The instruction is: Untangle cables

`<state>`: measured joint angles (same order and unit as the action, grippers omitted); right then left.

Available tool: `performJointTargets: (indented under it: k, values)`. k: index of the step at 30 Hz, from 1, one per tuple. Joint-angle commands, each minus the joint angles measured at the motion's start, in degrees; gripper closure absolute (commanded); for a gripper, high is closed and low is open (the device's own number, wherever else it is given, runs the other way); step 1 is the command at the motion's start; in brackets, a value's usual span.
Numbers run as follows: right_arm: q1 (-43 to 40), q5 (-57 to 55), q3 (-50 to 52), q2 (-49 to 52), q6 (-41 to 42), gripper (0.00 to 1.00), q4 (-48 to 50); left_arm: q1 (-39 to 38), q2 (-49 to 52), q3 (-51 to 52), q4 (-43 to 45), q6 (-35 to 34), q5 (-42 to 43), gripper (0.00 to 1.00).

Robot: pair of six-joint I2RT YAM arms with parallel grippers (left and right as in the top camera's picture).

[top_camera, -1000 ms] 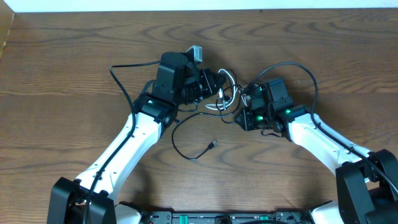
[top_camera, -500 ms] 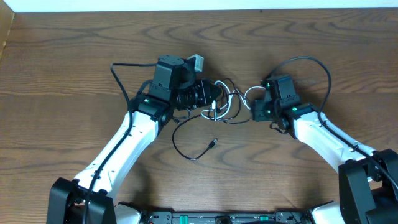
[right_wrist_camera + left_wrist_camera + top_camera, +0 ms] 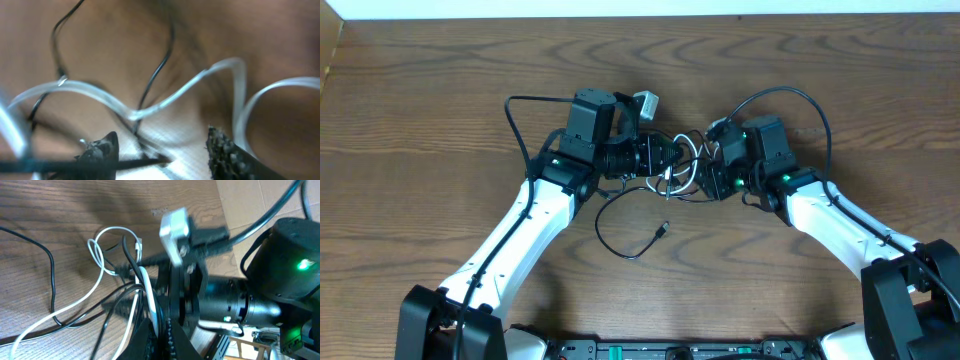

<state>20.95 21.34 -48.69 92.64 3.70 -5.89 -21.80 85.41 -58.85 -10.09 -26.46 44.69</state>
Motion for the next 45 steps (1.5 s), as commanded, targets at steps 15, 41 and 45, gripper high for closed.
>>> performJointTargets:
  k: [15, 41, 45]
  values:
    - [-2.75, -47.23, -0.26, 0.37, 13.14, 0.99, -7.34, 6.93, -5.77, -0.42, -7.61, 6.34, -12.31, 0.93]
    - [-25.05, 14.1, -0.26, 0.37, 4.61, 0.67, 0.66, 20.83, -11.74, -0.42, -13.75, 10.86, -2.86, 0.93]
    - [-20.65, 20.9, -0.26, 0.37, 2.19, 0.62, 4.63, 14.73, -11.74, -0.42, -13.18, 20.22, 2.08, 0.93]
